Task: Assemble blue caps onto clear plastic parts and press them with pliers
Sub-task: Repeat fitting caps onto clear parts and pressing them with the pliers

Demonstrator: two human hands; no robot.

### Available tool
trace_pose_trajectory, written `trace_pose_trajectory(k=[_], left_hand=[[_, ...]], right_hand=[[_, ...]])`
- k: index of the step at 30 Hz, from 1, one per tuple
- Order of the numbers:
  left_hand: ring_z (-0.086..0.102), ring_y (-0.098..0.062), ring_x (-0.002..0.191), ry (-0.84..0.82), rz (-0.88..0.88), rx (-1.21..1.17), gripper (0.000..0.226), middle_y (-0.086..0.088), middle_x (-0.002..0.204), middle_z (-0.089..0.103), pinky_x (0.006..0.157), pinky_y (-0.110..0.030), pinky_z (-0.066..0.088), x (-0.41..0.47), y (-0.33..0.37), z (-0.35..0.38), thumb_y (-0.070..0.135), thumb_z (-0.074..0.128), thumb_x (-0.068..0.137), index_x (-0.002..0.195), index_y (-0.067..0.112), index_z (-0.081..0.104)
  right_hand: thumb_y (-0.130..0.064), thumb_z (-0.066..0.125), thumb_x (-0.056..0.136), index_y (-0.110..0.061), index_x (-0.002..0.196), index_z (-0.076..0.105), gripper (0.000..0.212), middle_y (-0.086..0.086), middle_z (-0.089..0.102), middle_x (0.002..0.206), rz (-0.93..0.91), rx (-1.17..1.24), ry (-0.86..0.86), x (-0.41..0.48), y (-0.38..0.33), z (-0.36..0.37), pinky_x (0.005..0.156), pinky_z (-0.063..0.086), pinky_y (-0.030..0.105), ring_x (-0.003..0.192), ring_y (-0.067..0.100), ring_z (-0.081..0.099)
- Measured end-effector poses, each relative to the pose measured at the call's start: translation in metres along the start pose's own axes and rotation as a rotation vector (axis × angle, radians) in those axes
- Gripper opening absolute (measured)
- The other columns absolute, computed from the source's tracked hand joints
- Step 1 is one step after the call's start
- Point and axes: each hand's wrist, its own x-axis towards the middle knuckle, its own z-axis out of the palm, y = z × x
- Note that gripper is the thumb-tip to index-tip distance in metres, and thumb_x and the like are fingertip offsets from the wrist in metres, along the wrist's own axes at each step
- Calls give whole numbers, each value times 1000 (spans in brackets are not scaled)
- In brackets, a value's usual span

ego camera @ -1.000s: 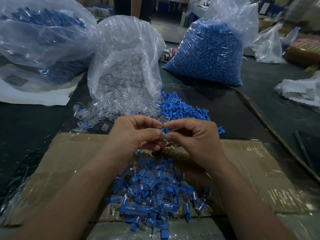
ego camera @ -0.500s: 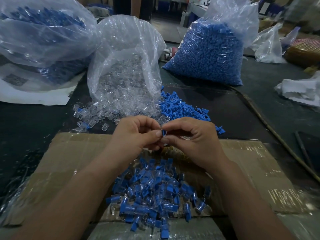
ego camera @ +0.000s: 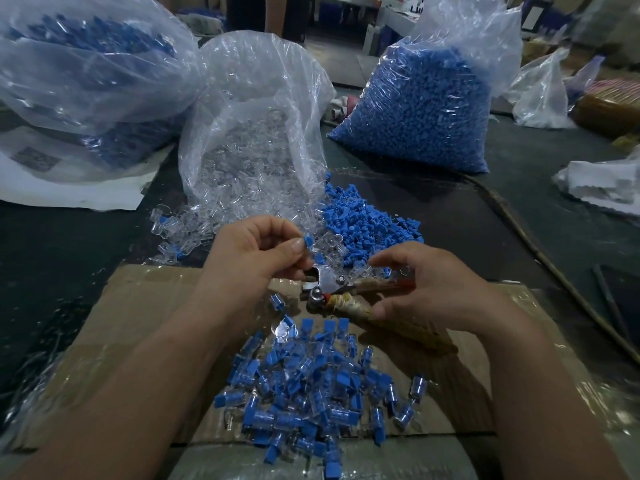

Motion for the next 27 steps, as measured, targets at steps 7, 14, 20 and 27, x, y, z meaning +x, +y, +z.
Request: trace_pose_trajectory(k=[7, 14, 20, 27], left_hand=[[64, -11, 57, 0, -7, -11, 18, 1, 58, 65, 53, -17, 52, 2, -1, 1, -8, 55, 80, 72, 7, 60], [64, -10, 57, -6, -13, -2, 16, 2, 59, 66, 52, -16, 51, 3, -6, 0, -8, 54, 80, 74, 6, 59], [65, -11, 57, 33, 5, -36, 14, 2, 59, 66, 52, -17, 51, 4, -7, -1, -6, 56, 79, 74, 7, 60], [66, -12, 60, 97, 41, -87, 16, 0, 61, 67, 55, -18, 53, 5, -6, -3, -4, 57, 78, 73, 11, 61]], right_hand=[[-45, 83, 54, -41, 121, 45, 77, -26, 36, 98, 58, -126, -117, 4, -1, 13, 84, 37, 29, 99, 3, 38], [-42, 71, 68, -32, 99, 56, 35, -16, 47, 87, 34, -297, 34, 6, -15, 19, 61, 35, 24, 80, 4, 45], [-35, 62, 76, -30, 95, 52, 22, -11, 46, 86, -33, -363, 128, 4, -20, 21, 60, 30, 26, 83, 10, 44], [-15, 63, 78, -25, 92, 55, 19, -8, 53, 80, -70, -190, 322, 3, -18, 21, 60, 32, 26, 73, 13, 47]])
